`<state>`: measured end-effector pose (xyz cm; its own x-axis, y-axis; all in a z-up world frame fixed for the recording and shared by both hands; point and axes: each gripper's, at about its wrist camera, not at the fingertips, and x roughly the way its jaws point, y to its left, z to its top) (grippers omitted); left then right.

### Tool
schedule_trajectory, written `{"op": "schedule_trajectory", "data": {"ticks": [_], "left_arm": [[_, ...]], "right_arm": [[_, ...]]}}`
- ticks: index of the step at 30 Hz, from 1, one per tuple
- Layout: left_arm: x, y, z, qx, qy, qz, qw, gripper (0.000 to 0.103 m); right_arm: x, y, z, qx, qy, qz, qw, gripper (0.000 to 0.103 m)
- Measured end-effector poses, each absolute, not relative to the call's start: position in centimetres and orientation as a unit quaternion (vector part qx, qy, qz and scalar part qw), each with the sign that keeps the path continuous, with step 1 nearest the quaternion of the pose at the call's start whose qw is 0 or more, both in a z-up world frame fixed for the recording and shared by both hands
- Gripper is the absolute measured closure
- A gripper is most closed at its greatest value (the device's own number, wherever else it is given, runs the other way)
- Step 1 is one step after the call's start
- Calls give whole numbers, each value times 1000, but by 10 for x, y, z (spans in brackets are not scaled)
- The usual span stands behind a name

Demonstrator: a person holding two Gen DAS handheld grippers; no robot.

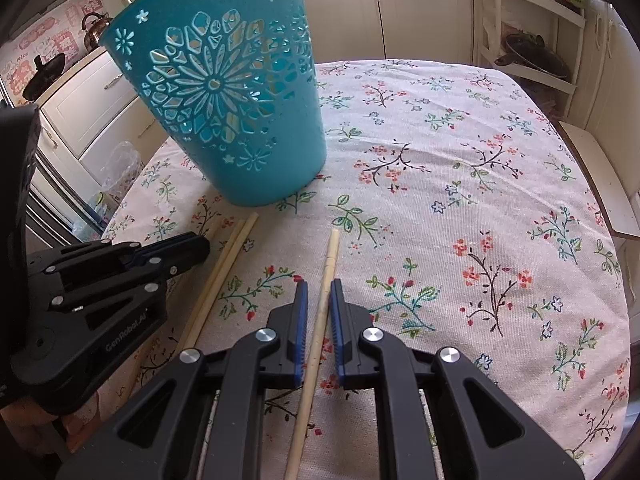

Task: Organize utensils
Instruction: 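Grasp a chopstick from the bundle with the left gripper while the right grasps another, then carry the chopstick over the teal cup and open the left gripper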

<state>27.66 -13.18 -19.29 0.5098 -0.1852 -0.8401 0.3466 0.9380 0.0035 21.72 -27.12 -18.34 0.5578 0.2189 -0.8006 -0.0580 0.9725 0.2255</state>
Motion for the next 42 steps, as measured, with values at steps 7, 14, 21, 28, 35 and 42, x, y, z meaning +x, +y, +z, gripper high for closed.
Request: {"op": "schedule_trajectory", "data": {"ticks": [7,14,21,28,35,42], "left_arm": [[269,-126,-184,82,456,-161,872,99],[259,-90,-162,-7,423,-213,881,99],[243,-65,-107,-61,362,-251,896,99],[253,-68,-21,-96,260,-272,922,99],[292,-84,39,-113,168,-223,953,99],[340,-101,40,-125,128,-159,971,99]], "right_arm": [[216,-270,-184,84,460,78,881,91],[215,-267,-184,79,457,77,883,91],[213,-263,-184,76,456,75,884,91],[213,-262,-183,76,455,75,884,91],[214,-265,-182,84,456,78,883,89],[217,-267,-183,89,455,80,882,89]]}}
